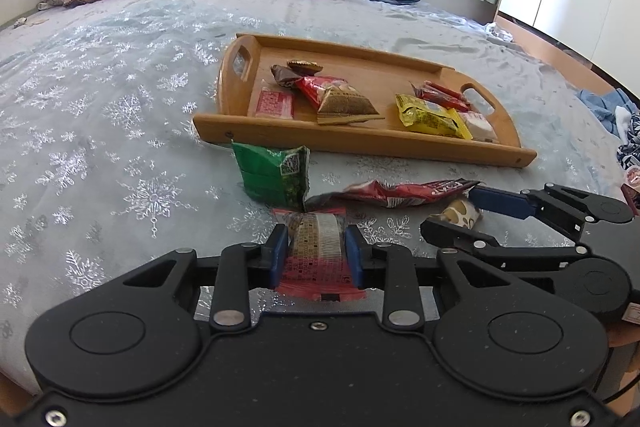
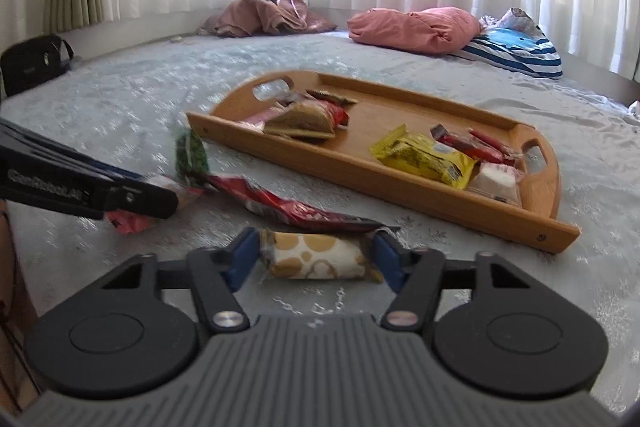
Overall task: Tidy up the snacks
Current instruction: 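Grasp the pink-and-white wafer packet with the left tool, then lift the wafer packet with the left tool while the right tool grasps the spotted roll cake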
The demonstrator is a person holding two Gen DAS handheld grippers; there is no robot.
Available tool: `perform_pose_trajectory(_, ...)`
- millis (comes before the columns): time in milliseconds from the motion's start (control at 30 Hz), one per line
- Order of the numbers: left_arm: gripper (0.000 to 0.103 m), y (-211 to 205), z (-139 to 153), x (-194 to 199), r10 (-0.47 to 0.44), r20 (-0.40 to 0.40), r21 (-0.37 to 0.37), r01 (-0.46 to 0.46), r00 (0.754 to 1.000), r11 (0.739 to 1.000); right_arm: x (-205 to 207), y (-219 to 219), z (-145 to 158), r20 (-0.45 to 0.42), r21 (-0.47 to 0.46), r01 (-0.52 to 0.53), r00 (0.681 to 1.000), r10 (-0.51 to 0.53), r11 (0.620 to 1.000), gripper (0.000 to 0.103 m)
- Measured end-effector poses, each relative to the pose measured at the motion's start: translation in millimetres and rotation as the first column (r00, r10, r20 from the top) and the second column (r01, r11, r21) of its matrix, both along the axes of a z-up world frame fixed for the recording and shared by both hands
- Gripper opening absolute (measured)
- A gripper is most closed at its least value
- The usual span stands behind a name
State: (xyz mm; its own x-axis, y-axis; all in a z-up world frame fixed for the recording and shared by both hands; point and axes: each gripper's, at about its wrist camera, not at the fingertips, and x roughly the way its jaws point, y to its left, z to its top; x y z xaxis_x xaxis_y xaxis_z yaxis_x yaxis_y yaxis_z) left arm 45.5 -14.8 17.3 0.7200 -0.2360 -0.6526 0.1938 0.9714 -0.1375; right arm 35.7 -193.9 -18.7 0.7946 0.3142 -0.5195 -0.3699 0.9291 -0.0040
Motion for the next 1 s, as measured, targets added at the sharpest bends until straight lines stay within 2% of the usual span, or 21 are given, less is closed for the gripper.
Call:
perform_pose_trajectory(167, 0.028, 1.7, 10.1, -3.1, 0.004, 0.031, -0.002, -0.004, 1.000, 1.000, -7.7, 3.7, 5.0, -0.004, 0.028, -0.002, 1.000, 0.003, 1.000, 0.058)
perform_pose_trajectory(200, 0.015, 1.2, 12.5, -4.1, 0.002, 0.041, -0.001, -0.002, 0.999, 1.000, -9.5, 5.0, 5.8, -0.002, 0.024, -0.005, 1.000, 0.005, 1.000, 0.057)
perform_pose_trajectory(233, 0.012, 0.6, 14.9, -4.8, -0.001, 0.049, 0.000, 0.001, 0.999, 1.000, -11.5, 6.1, 6.9, 0.001, 0.021, -0.007, 1.000, 0.007, 1.000, 0.057)
perform_pose_trajectory(300, 0.013, -1.0, 19.6, -5.5, -0.001, 0.066, 0.006, 0.001, 0.998, 1.000, -15.1, 7.0, 9.6, 0.008, 0.022, -0.002, 1.000, 0.001, 1.000, 0.055)
perform_pose_trajectory(333, 0.011, -2.7, 21.5, -4.9, -0.006, 0.073, 0.014, 0.005, 0.997, 1.000, -16.8, 6.7, 11.3, 0.011, 0.027, 0.000, 1.000, 0.000, 1.000, 0.050)
perform_pose_trajectory(367, 0.010, -4.5, 22.6, -4.8, -0.011, 0.076, 0.023, 0.009, 0.997, 1.000, -18.2, 6.3, 13.0, 0.016, 0.031, 0.002, 1.000, -0.002, 1.000, 0.040)
perform_pose_trajectory(433, 0.011, -6.6, 23.8, -5.0, -0.013, 0.075, 0.020, 0.011, 0.997, 1.000, -19.8, 6.3, 16.0, 0.030, 0.023, 0.018, 0.999, -0.018, 1.000, 0.040)
perform_pose_trajectory(500, 0.014, -7.2, 23.3, -6.3, -0.012, 0.072, 0.015, 0.011, 0.997, 1.000, -18.7, 5.0, 16.5, 0.016, 0.024, 0.021, 1.000, -0.022, 0.999, 0.048)
perform_pose_trajectory(533, 0.015, -7.5, 22.8, -7.8, -0.011, 0.074, 0.018, 0.009, 0.997, 1.000, -19.1, 4.0, 15.8, 0.015, 0.027, 0.028, 0.999, -0.028, 0.999, 0.057)
perform_pose_trajectory(633, 0.026, -7.3, 19.2, -13.2, -0.012, 0.082, 0.042, 0.008, 0.997, 0.999, -21.3, 1.2, 10.3, 0.009, 0.026, 0.046, 0.999, -0.046, 0.999, 0.074)
perform_pose_trajectory(700, 0.035, -6.1, 15.9, -16.2, -0.015, 0.081, 0.051, 0.011, 0.997, 0.999, -22.2, -2.1, 7.1, 0.000, 0.039, 0.051, 0.999, -0.051, 0.998, 0.076)
perform_pose_trajectory(800, 0.045, -3.5, 9.4, -20.4, -0.020, 0.070, 0.057, 0.016, 0.997, 0.998, -23.4, -8.4, 3.3, -0.016, 0.072, 0.068, 0.998, -0.067, 0.995, 0.087)
perform_pose_trajectory(933, 0.048, -1.4, 0.5, -23.9, -0.014, 0.055, 0.073, 0.010, 0.998, 0.997, -22.0, -11.7, -1.3, -0.023, 0.066, 0.081, 0.997, -0.080, 0.995, 0.091)
perform_pose_trajectory(967, 0.048, -0.7, -1.5, -24.0, -0.011, 0.046, 0.072, 0.008, 0.999, 0.997, -21.1, -11.6, -2.1, -0.024, 0.059, 0.085, 0.996, -0.084, 0.995, 0.092)
perform_pose_trajectory(1000, 0.043, 0.0, -3.6, -23.7, -0.010, 0.035, 0.066, 0.008, 0.999, 0.998, -19.9, -11.4, -2.8, -0.027, 0.056, 0.088, 0.996, -0.087, 0.995, 0.092)
